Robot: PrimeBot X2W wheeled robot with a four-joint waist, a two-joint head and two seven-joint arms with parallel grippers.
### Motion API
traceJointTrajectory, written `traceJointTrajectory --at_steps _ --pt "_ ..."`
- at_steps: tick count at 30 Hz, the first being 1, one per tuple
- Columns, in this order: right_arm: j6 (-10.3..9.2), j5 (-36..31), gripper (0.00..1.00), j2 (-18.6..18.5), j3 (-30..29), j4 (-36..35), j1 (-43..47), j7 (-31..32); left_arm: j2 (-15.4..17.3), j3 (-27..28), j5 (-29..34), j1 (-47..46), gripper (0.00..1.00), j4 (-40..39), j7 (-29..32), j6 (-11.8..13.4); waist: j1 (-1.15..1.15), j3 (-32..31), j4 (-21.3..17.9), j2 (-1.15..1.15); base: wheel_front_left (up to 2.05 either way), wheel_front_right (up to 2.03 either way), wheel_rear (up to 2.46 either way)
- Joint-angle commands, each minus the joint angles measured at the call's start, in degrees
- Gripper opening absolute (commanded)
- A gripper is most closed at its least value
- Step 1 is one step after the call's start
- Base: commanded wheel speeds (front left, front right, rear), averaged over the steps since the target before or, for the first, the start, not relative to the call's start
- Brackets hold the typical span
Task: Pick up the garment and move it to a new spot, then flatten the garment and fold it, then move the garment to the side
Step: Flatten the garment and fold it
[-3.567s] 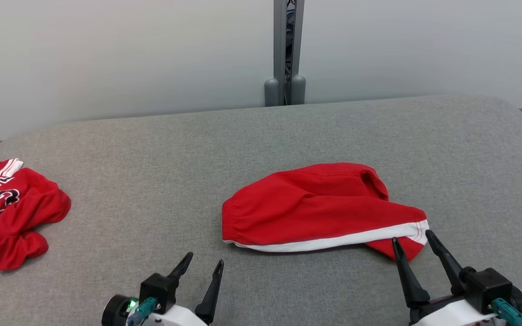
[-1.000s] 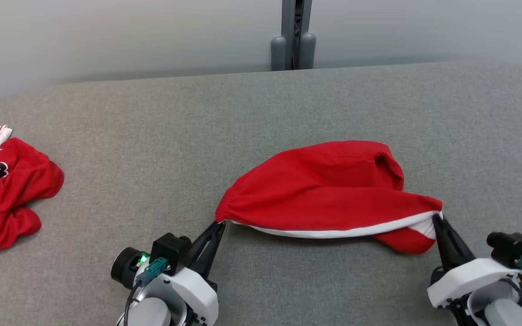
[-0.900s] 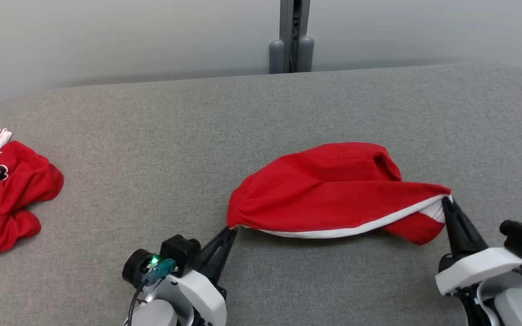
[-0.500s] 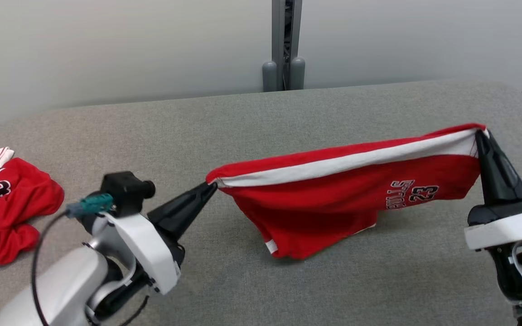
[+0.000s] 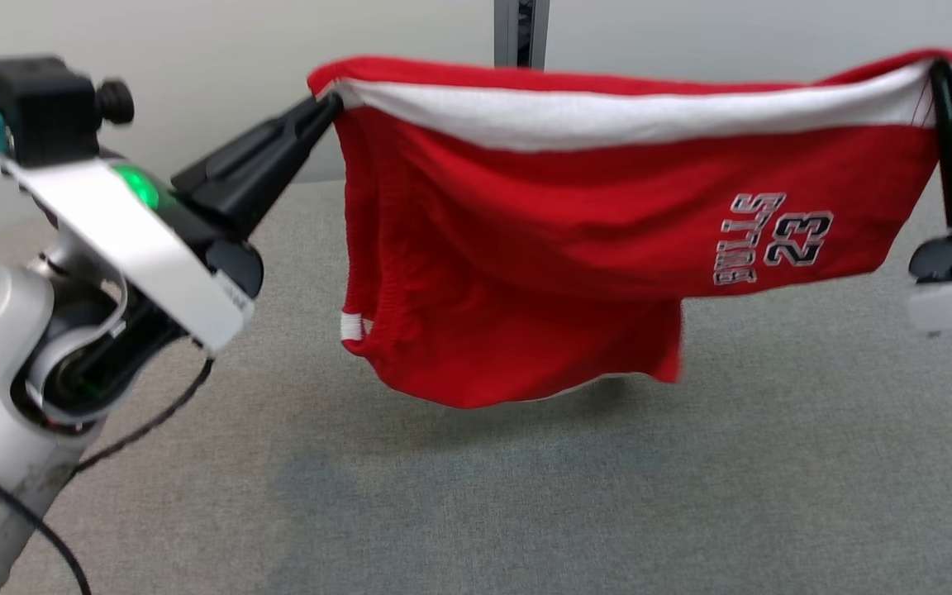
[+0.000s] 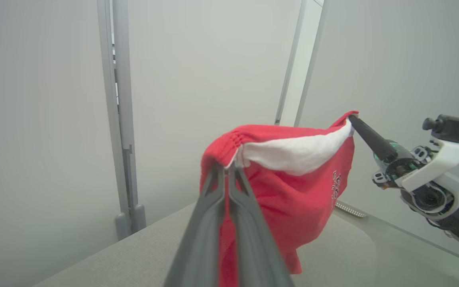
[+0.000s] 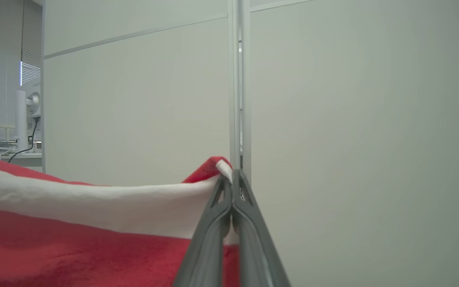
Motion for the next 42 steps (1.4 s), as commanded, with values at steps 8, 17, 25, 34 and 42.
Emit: traceJointTrajectory --at_steps 8,17,25,34,42 --pt "0.14 -0.1 0.0 -1.3 6.5 8.1 -14.8 5.0 -2.6 -1.3 3.0 -11.2 0.0 10.9 3.6 0.5 0.0 6.3 -0.4 0.0 0.0 0.0 0.0" --pt "0.12 -1.7 0.0 3.6 15.8 29.9 -45.6 2.2 -8.3 -3.9 17.7 -35.3 0.0 32.3 -6.8 -0.2 0.0 23.3 -1.3 0.0 0.0 0.0 0.0" --pt "0.12 -8.7 0.0 7.7 13.1 35.5 -60.4 -0.5 -12.7 -6.4 27.0 -50.6 0.0 47.0 -22.3 -0.2 0.0 34.8 -2.3 0.0 0.0 0.0 0.0" --pt "0.12 -10.7 0.0 8.6 13.6 34.7 -54.5 -0.5 -14.1 -18.2 23.0 -46.8 0.0 49.0 -25.0 -0.2 0.0 38.9 -2.3 0.0 0.0 0.0 0.0" --pt "0.1 -8.3 0.0 3.2 16.6 29.2 -40.1 -0.4 -9.7 -27.0 19.1 -36.1 0.0 40.5 -25.8 -0.2 0.0 35.6 -1.2 0.0 0.0 0.0 0.0"
